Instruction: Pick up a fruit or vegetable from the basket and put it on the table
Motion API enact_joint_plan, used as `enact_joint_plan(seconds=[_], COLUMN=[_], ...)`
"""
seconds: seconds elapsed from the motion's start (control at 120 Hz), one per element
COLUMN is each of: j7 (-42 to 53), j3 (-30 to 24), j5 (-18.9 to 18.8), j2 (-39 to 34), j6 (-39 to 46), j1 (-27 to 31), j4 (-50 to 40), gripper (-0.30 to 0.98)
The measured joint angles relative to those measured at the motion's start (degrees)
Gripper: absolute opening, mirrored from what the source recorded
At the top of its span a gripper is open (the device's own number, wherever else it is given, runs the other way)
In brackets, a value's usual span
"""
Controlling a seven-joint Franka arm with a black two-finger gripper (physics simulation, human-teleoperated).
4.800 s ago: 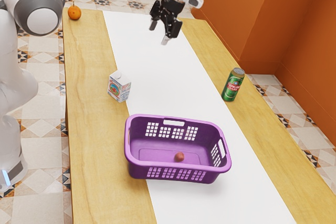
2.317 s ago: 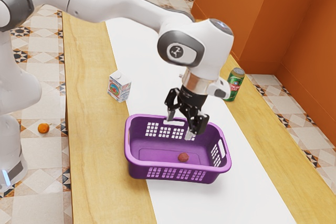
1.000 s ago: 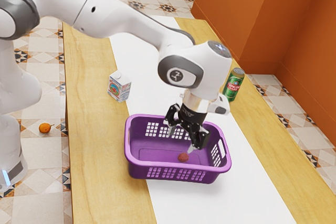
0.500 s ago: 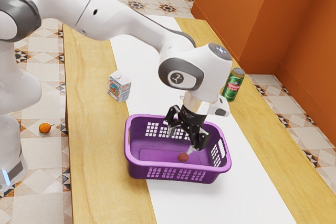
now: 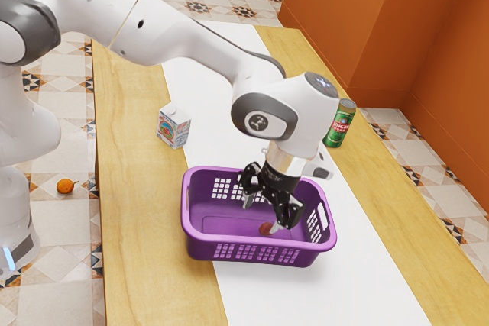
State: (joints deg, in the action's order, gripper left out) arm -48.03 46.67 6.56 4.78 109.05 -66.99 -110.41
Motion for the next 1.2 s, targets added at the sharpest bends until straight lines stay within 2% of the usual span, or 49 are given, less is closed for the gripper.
enact_joint_plan(seconds=[0.317, 0.75, 0.95, 1.2], j7=[0.24, 1.74, 2.30, 3.56], j3=[0.00, 0.00, 0.00, -0.42], j5=[0.49, 0.46, 1.84, 4.49], j2=[0.72, 2.04, 2.83, 5.75], j6=[0.00, -0.35, -0.38, -0.18], j1=[0.36, 0.99, 1.48, 2.53], j4=[-0.09, 0.12, 0.38, 1.96], gripper=[0.51, 0.29, 0.41, 0.45])
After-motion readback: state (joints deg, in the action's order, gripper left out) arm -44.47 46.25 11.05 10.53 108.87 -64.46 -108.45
